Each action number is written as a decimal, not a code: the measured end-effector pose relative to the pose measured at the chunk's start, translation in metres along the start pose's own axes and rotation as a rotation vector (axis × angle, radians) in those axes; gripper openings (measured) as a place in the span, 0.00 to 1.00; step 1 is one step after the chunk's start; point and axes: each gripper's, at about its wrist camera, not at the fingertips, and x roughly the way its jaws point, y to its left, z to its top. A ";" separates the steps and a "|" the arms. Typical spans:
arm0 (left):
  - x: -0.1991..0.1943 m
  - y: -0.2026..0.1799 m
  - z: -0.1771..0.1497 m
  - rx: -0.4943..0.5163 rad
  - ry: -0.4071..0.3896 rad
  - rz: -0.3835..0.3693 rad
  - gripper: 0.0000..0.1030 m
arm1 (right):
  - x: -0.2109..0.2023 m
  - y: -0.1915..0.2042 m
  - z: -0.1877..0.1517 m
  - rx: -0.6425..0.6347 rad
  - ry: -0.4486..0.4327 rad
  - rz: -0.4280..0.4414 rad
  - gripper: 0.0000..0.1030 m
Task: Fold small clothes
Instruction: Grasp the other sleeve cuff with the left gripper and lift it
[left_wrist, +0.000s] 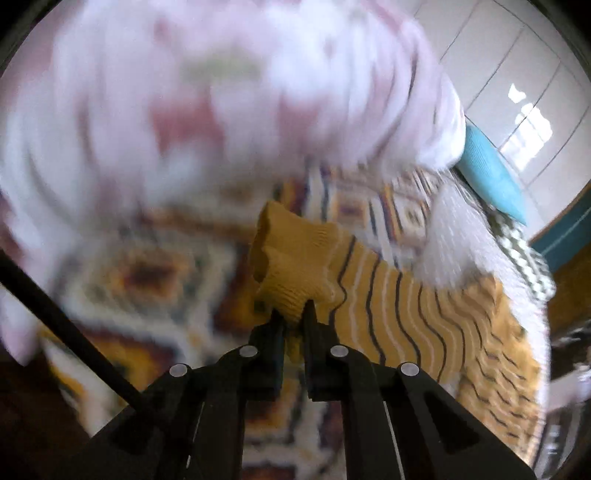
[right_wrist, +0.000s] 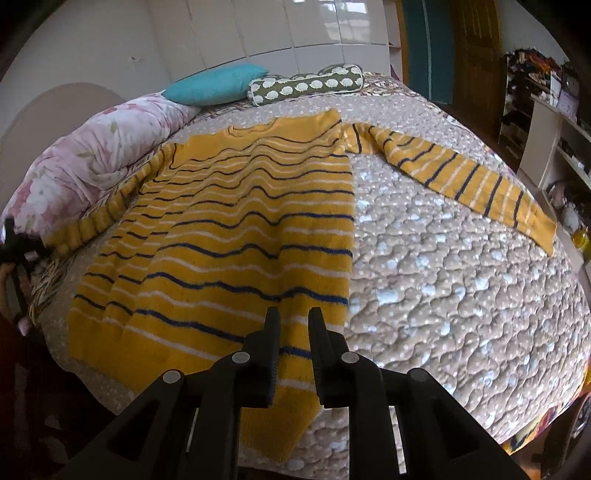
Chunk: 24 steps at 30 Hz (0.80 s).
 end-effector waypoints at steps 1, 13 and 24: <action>-0.007 -0.007 0.013 0.020 -0.039 0.033 0.08 | 0.002 0.001 0.000 -0.004 0.003 0.000 0.17; -0.065 -0.135 0.081 0.225 -0.214 -0.015 0.08 | -0.008 0.026 -0.029 -0.041 -0.157 -0.200 0.17; -0.096 -0.290 0.005 0.464 -0.102 -0.316 0.07 | -0.038 0.077 -0.041 -0.196 -0.349 -0.364 0.51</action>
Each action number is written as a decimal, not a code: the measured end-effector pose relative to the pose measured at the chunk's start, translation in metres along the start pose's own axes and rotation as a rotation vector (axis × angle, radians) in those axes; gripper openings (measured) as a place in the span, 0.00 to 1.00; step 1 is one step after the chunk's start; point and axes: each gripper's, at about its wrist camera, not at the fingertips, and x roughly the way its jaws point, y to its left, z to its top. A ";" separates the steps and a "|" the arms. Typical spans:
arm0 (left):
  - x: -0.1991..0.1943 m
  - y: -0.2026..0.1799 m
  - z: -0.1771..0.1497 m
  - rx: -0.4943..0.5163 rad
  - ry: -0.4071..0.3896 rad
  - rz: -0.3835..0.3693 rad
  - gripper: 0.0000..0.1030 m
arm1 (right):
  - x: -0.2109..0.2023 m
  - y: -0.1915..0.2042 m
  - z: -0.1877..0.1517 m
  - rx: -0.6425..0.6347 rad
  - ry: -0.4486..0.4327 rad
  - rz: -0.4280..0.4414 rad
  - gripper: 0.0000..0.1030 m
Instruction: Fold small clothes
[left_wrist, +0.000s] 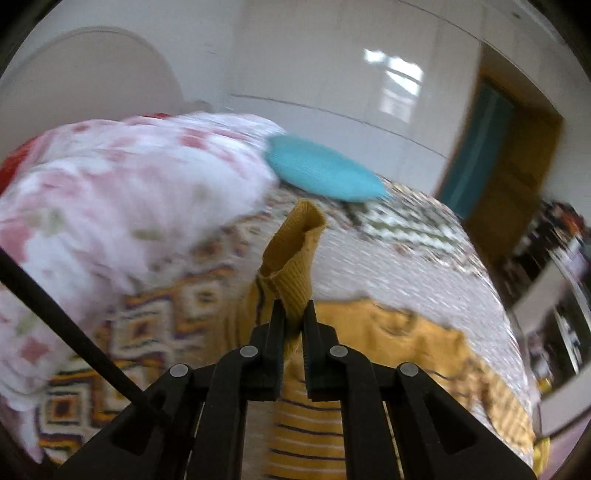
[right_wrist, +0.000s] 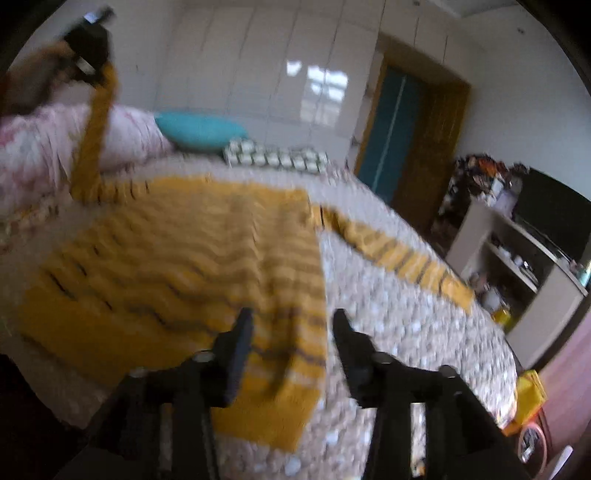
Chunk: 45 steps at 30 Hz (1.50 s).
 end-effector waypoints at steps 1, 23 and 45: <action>0.007 -0.017 -0.005 0.017 0.016 -0.023 0.07 | 0.000 -0.001 0.005 -0.007 -0.014 -0.004 0.51; 0.115 -0.263 -0.144 0.229 0.312 -0.338 0.51 | 0.081 -0.170 -0.016 0.382 0.200 -0.038 0.52; -0.070 -0.026 -0.255 0.085 0.254 -0.107 0.66 | 0.175 -0.305 -0.048 0.964 0.301 0.087 0.54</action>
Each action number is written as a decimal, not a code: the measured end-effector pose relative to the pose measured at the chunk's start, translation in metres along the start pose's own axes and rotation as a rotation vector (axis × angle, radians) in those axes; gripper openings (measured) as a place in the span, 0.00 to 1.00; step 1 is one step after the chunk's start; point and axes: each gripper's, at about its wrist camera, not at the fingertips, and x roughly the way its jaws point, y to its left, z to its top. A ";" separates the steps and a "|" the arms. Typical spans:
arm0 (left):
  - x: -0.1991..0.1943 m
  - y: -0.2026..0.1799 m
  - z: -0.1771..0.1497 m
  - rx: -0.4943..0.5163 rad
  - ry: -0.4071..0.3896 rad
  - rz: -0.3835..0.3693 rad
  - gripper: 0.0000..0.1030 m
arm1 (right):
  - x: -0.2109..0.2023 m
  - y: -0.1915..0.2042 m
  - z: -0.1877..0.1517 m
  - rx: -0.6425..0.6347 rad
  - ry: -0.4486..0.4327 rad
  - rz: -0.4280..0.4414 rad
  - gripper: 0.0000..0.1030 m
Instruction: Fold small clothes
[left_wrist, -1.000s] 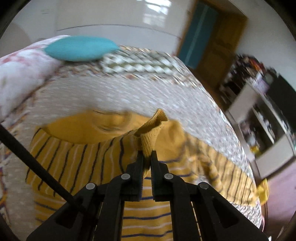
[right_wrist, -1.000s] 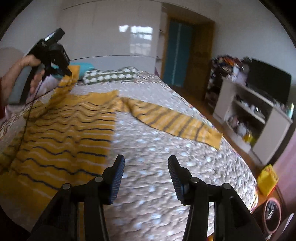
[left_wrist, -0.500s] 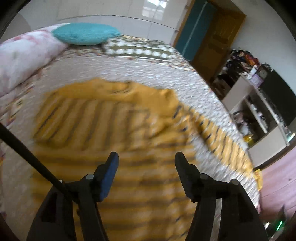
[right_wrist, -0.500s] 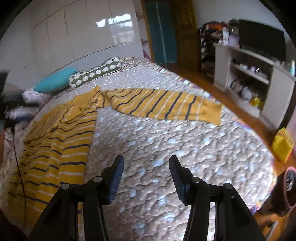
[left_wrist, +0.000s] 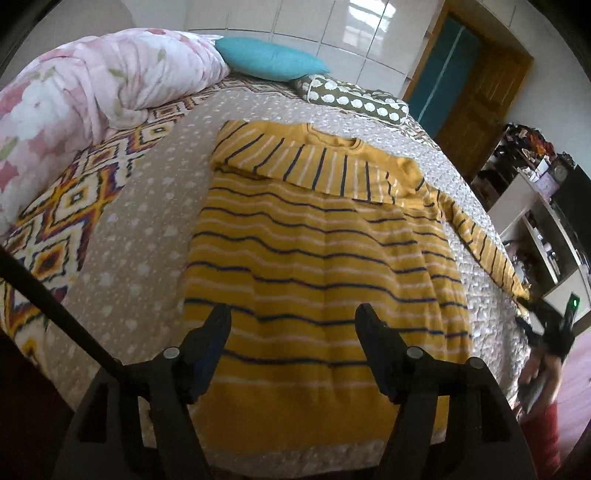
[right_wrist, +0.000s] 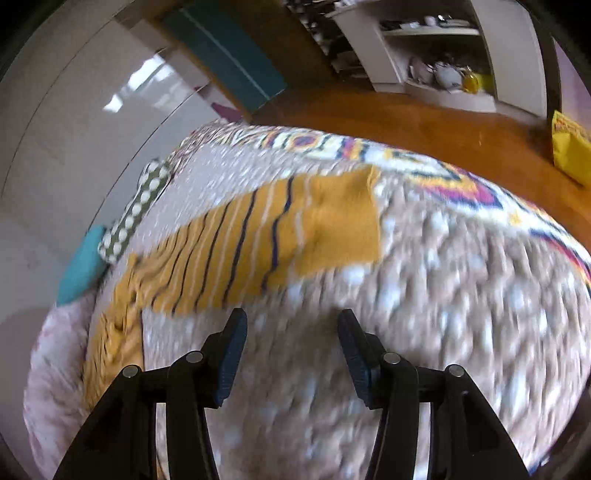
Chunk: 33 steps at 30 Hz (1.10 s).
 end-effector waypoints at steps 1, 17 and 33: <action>-0.002 0.001 -0.002 -0.005 -0.009 0.010 0.66 | 0.005 -0.001 0.007 0.008 0.000 -0.007 0.54; -0.037 0.032 -0.002 -0.085 -0.094 0.026 0.66 | -0.033 0.049 0.121 -0.060 -0.190 -0.133 0.05; -0.053 0.088 -0.019 -0.080 -0.188 0.094 0.68 | 0.075 0.412 -0.085 -0.723 0.140 0.246 0.05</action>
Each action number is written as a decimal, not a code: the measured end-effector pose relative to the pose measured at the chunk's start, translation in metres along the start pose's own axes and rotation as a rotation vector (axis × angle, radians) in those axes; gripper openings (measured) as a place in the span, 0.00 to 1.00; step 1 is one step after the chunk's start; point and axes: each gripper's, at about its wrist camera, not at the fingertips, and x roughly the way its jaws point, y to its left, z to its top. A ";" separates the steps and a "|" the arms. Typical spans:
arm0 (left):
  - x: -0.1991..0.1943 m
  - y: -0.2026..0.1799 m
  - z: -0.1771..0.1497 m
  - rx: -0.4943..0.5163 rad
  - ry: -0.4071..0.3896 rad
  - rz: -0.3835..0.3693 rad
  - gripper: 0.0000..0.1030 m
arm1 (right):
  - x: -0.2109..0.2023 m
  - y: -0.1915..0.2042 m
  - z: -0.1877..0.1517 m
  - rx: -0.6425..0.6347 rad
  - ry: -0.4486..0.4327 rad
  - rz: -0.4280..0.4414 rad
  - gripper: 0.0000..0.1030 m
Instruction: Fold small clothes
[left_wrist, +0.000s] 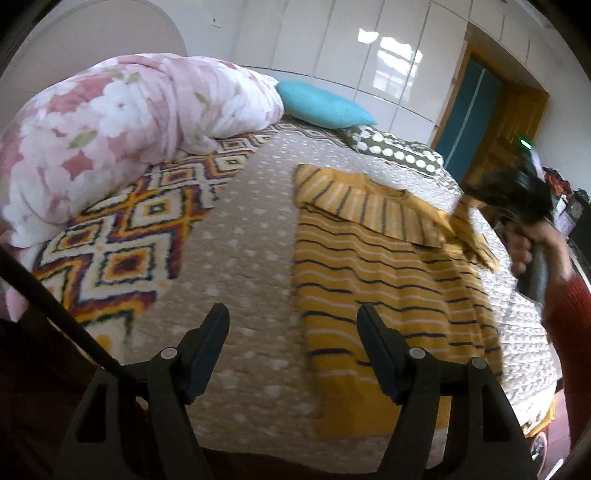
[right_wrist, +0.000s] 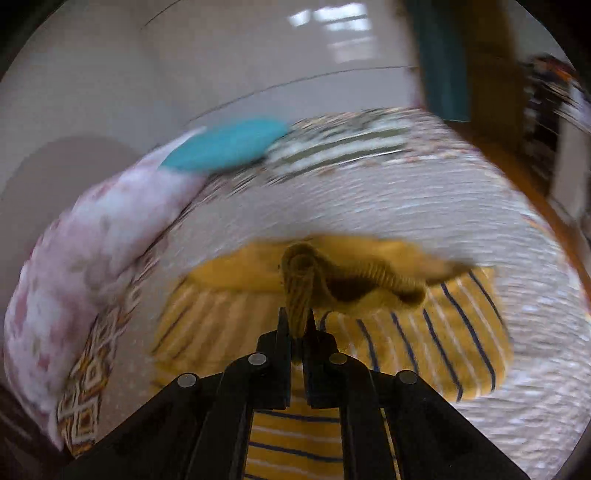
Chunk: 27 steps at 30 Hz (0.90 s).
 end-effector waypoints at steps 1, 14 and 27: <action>0.002 0.006 -0.001 -0.004 -0.002 0.006 0.68 | 0.015 0.019 -0.002 -0.023 0.019 0.018 0.05; 0.036 0.065 -0.015 -0.117 0.057 0.018 0.68 | 0.168 0.182 -0.062 -0.262 0.232 0.055 0.09; 0.033 0.060 -0.015 -0.151 0.081 0.010 0.69 | 0.038 0.119 -0.111 -0.376 0.229 0.182 0.47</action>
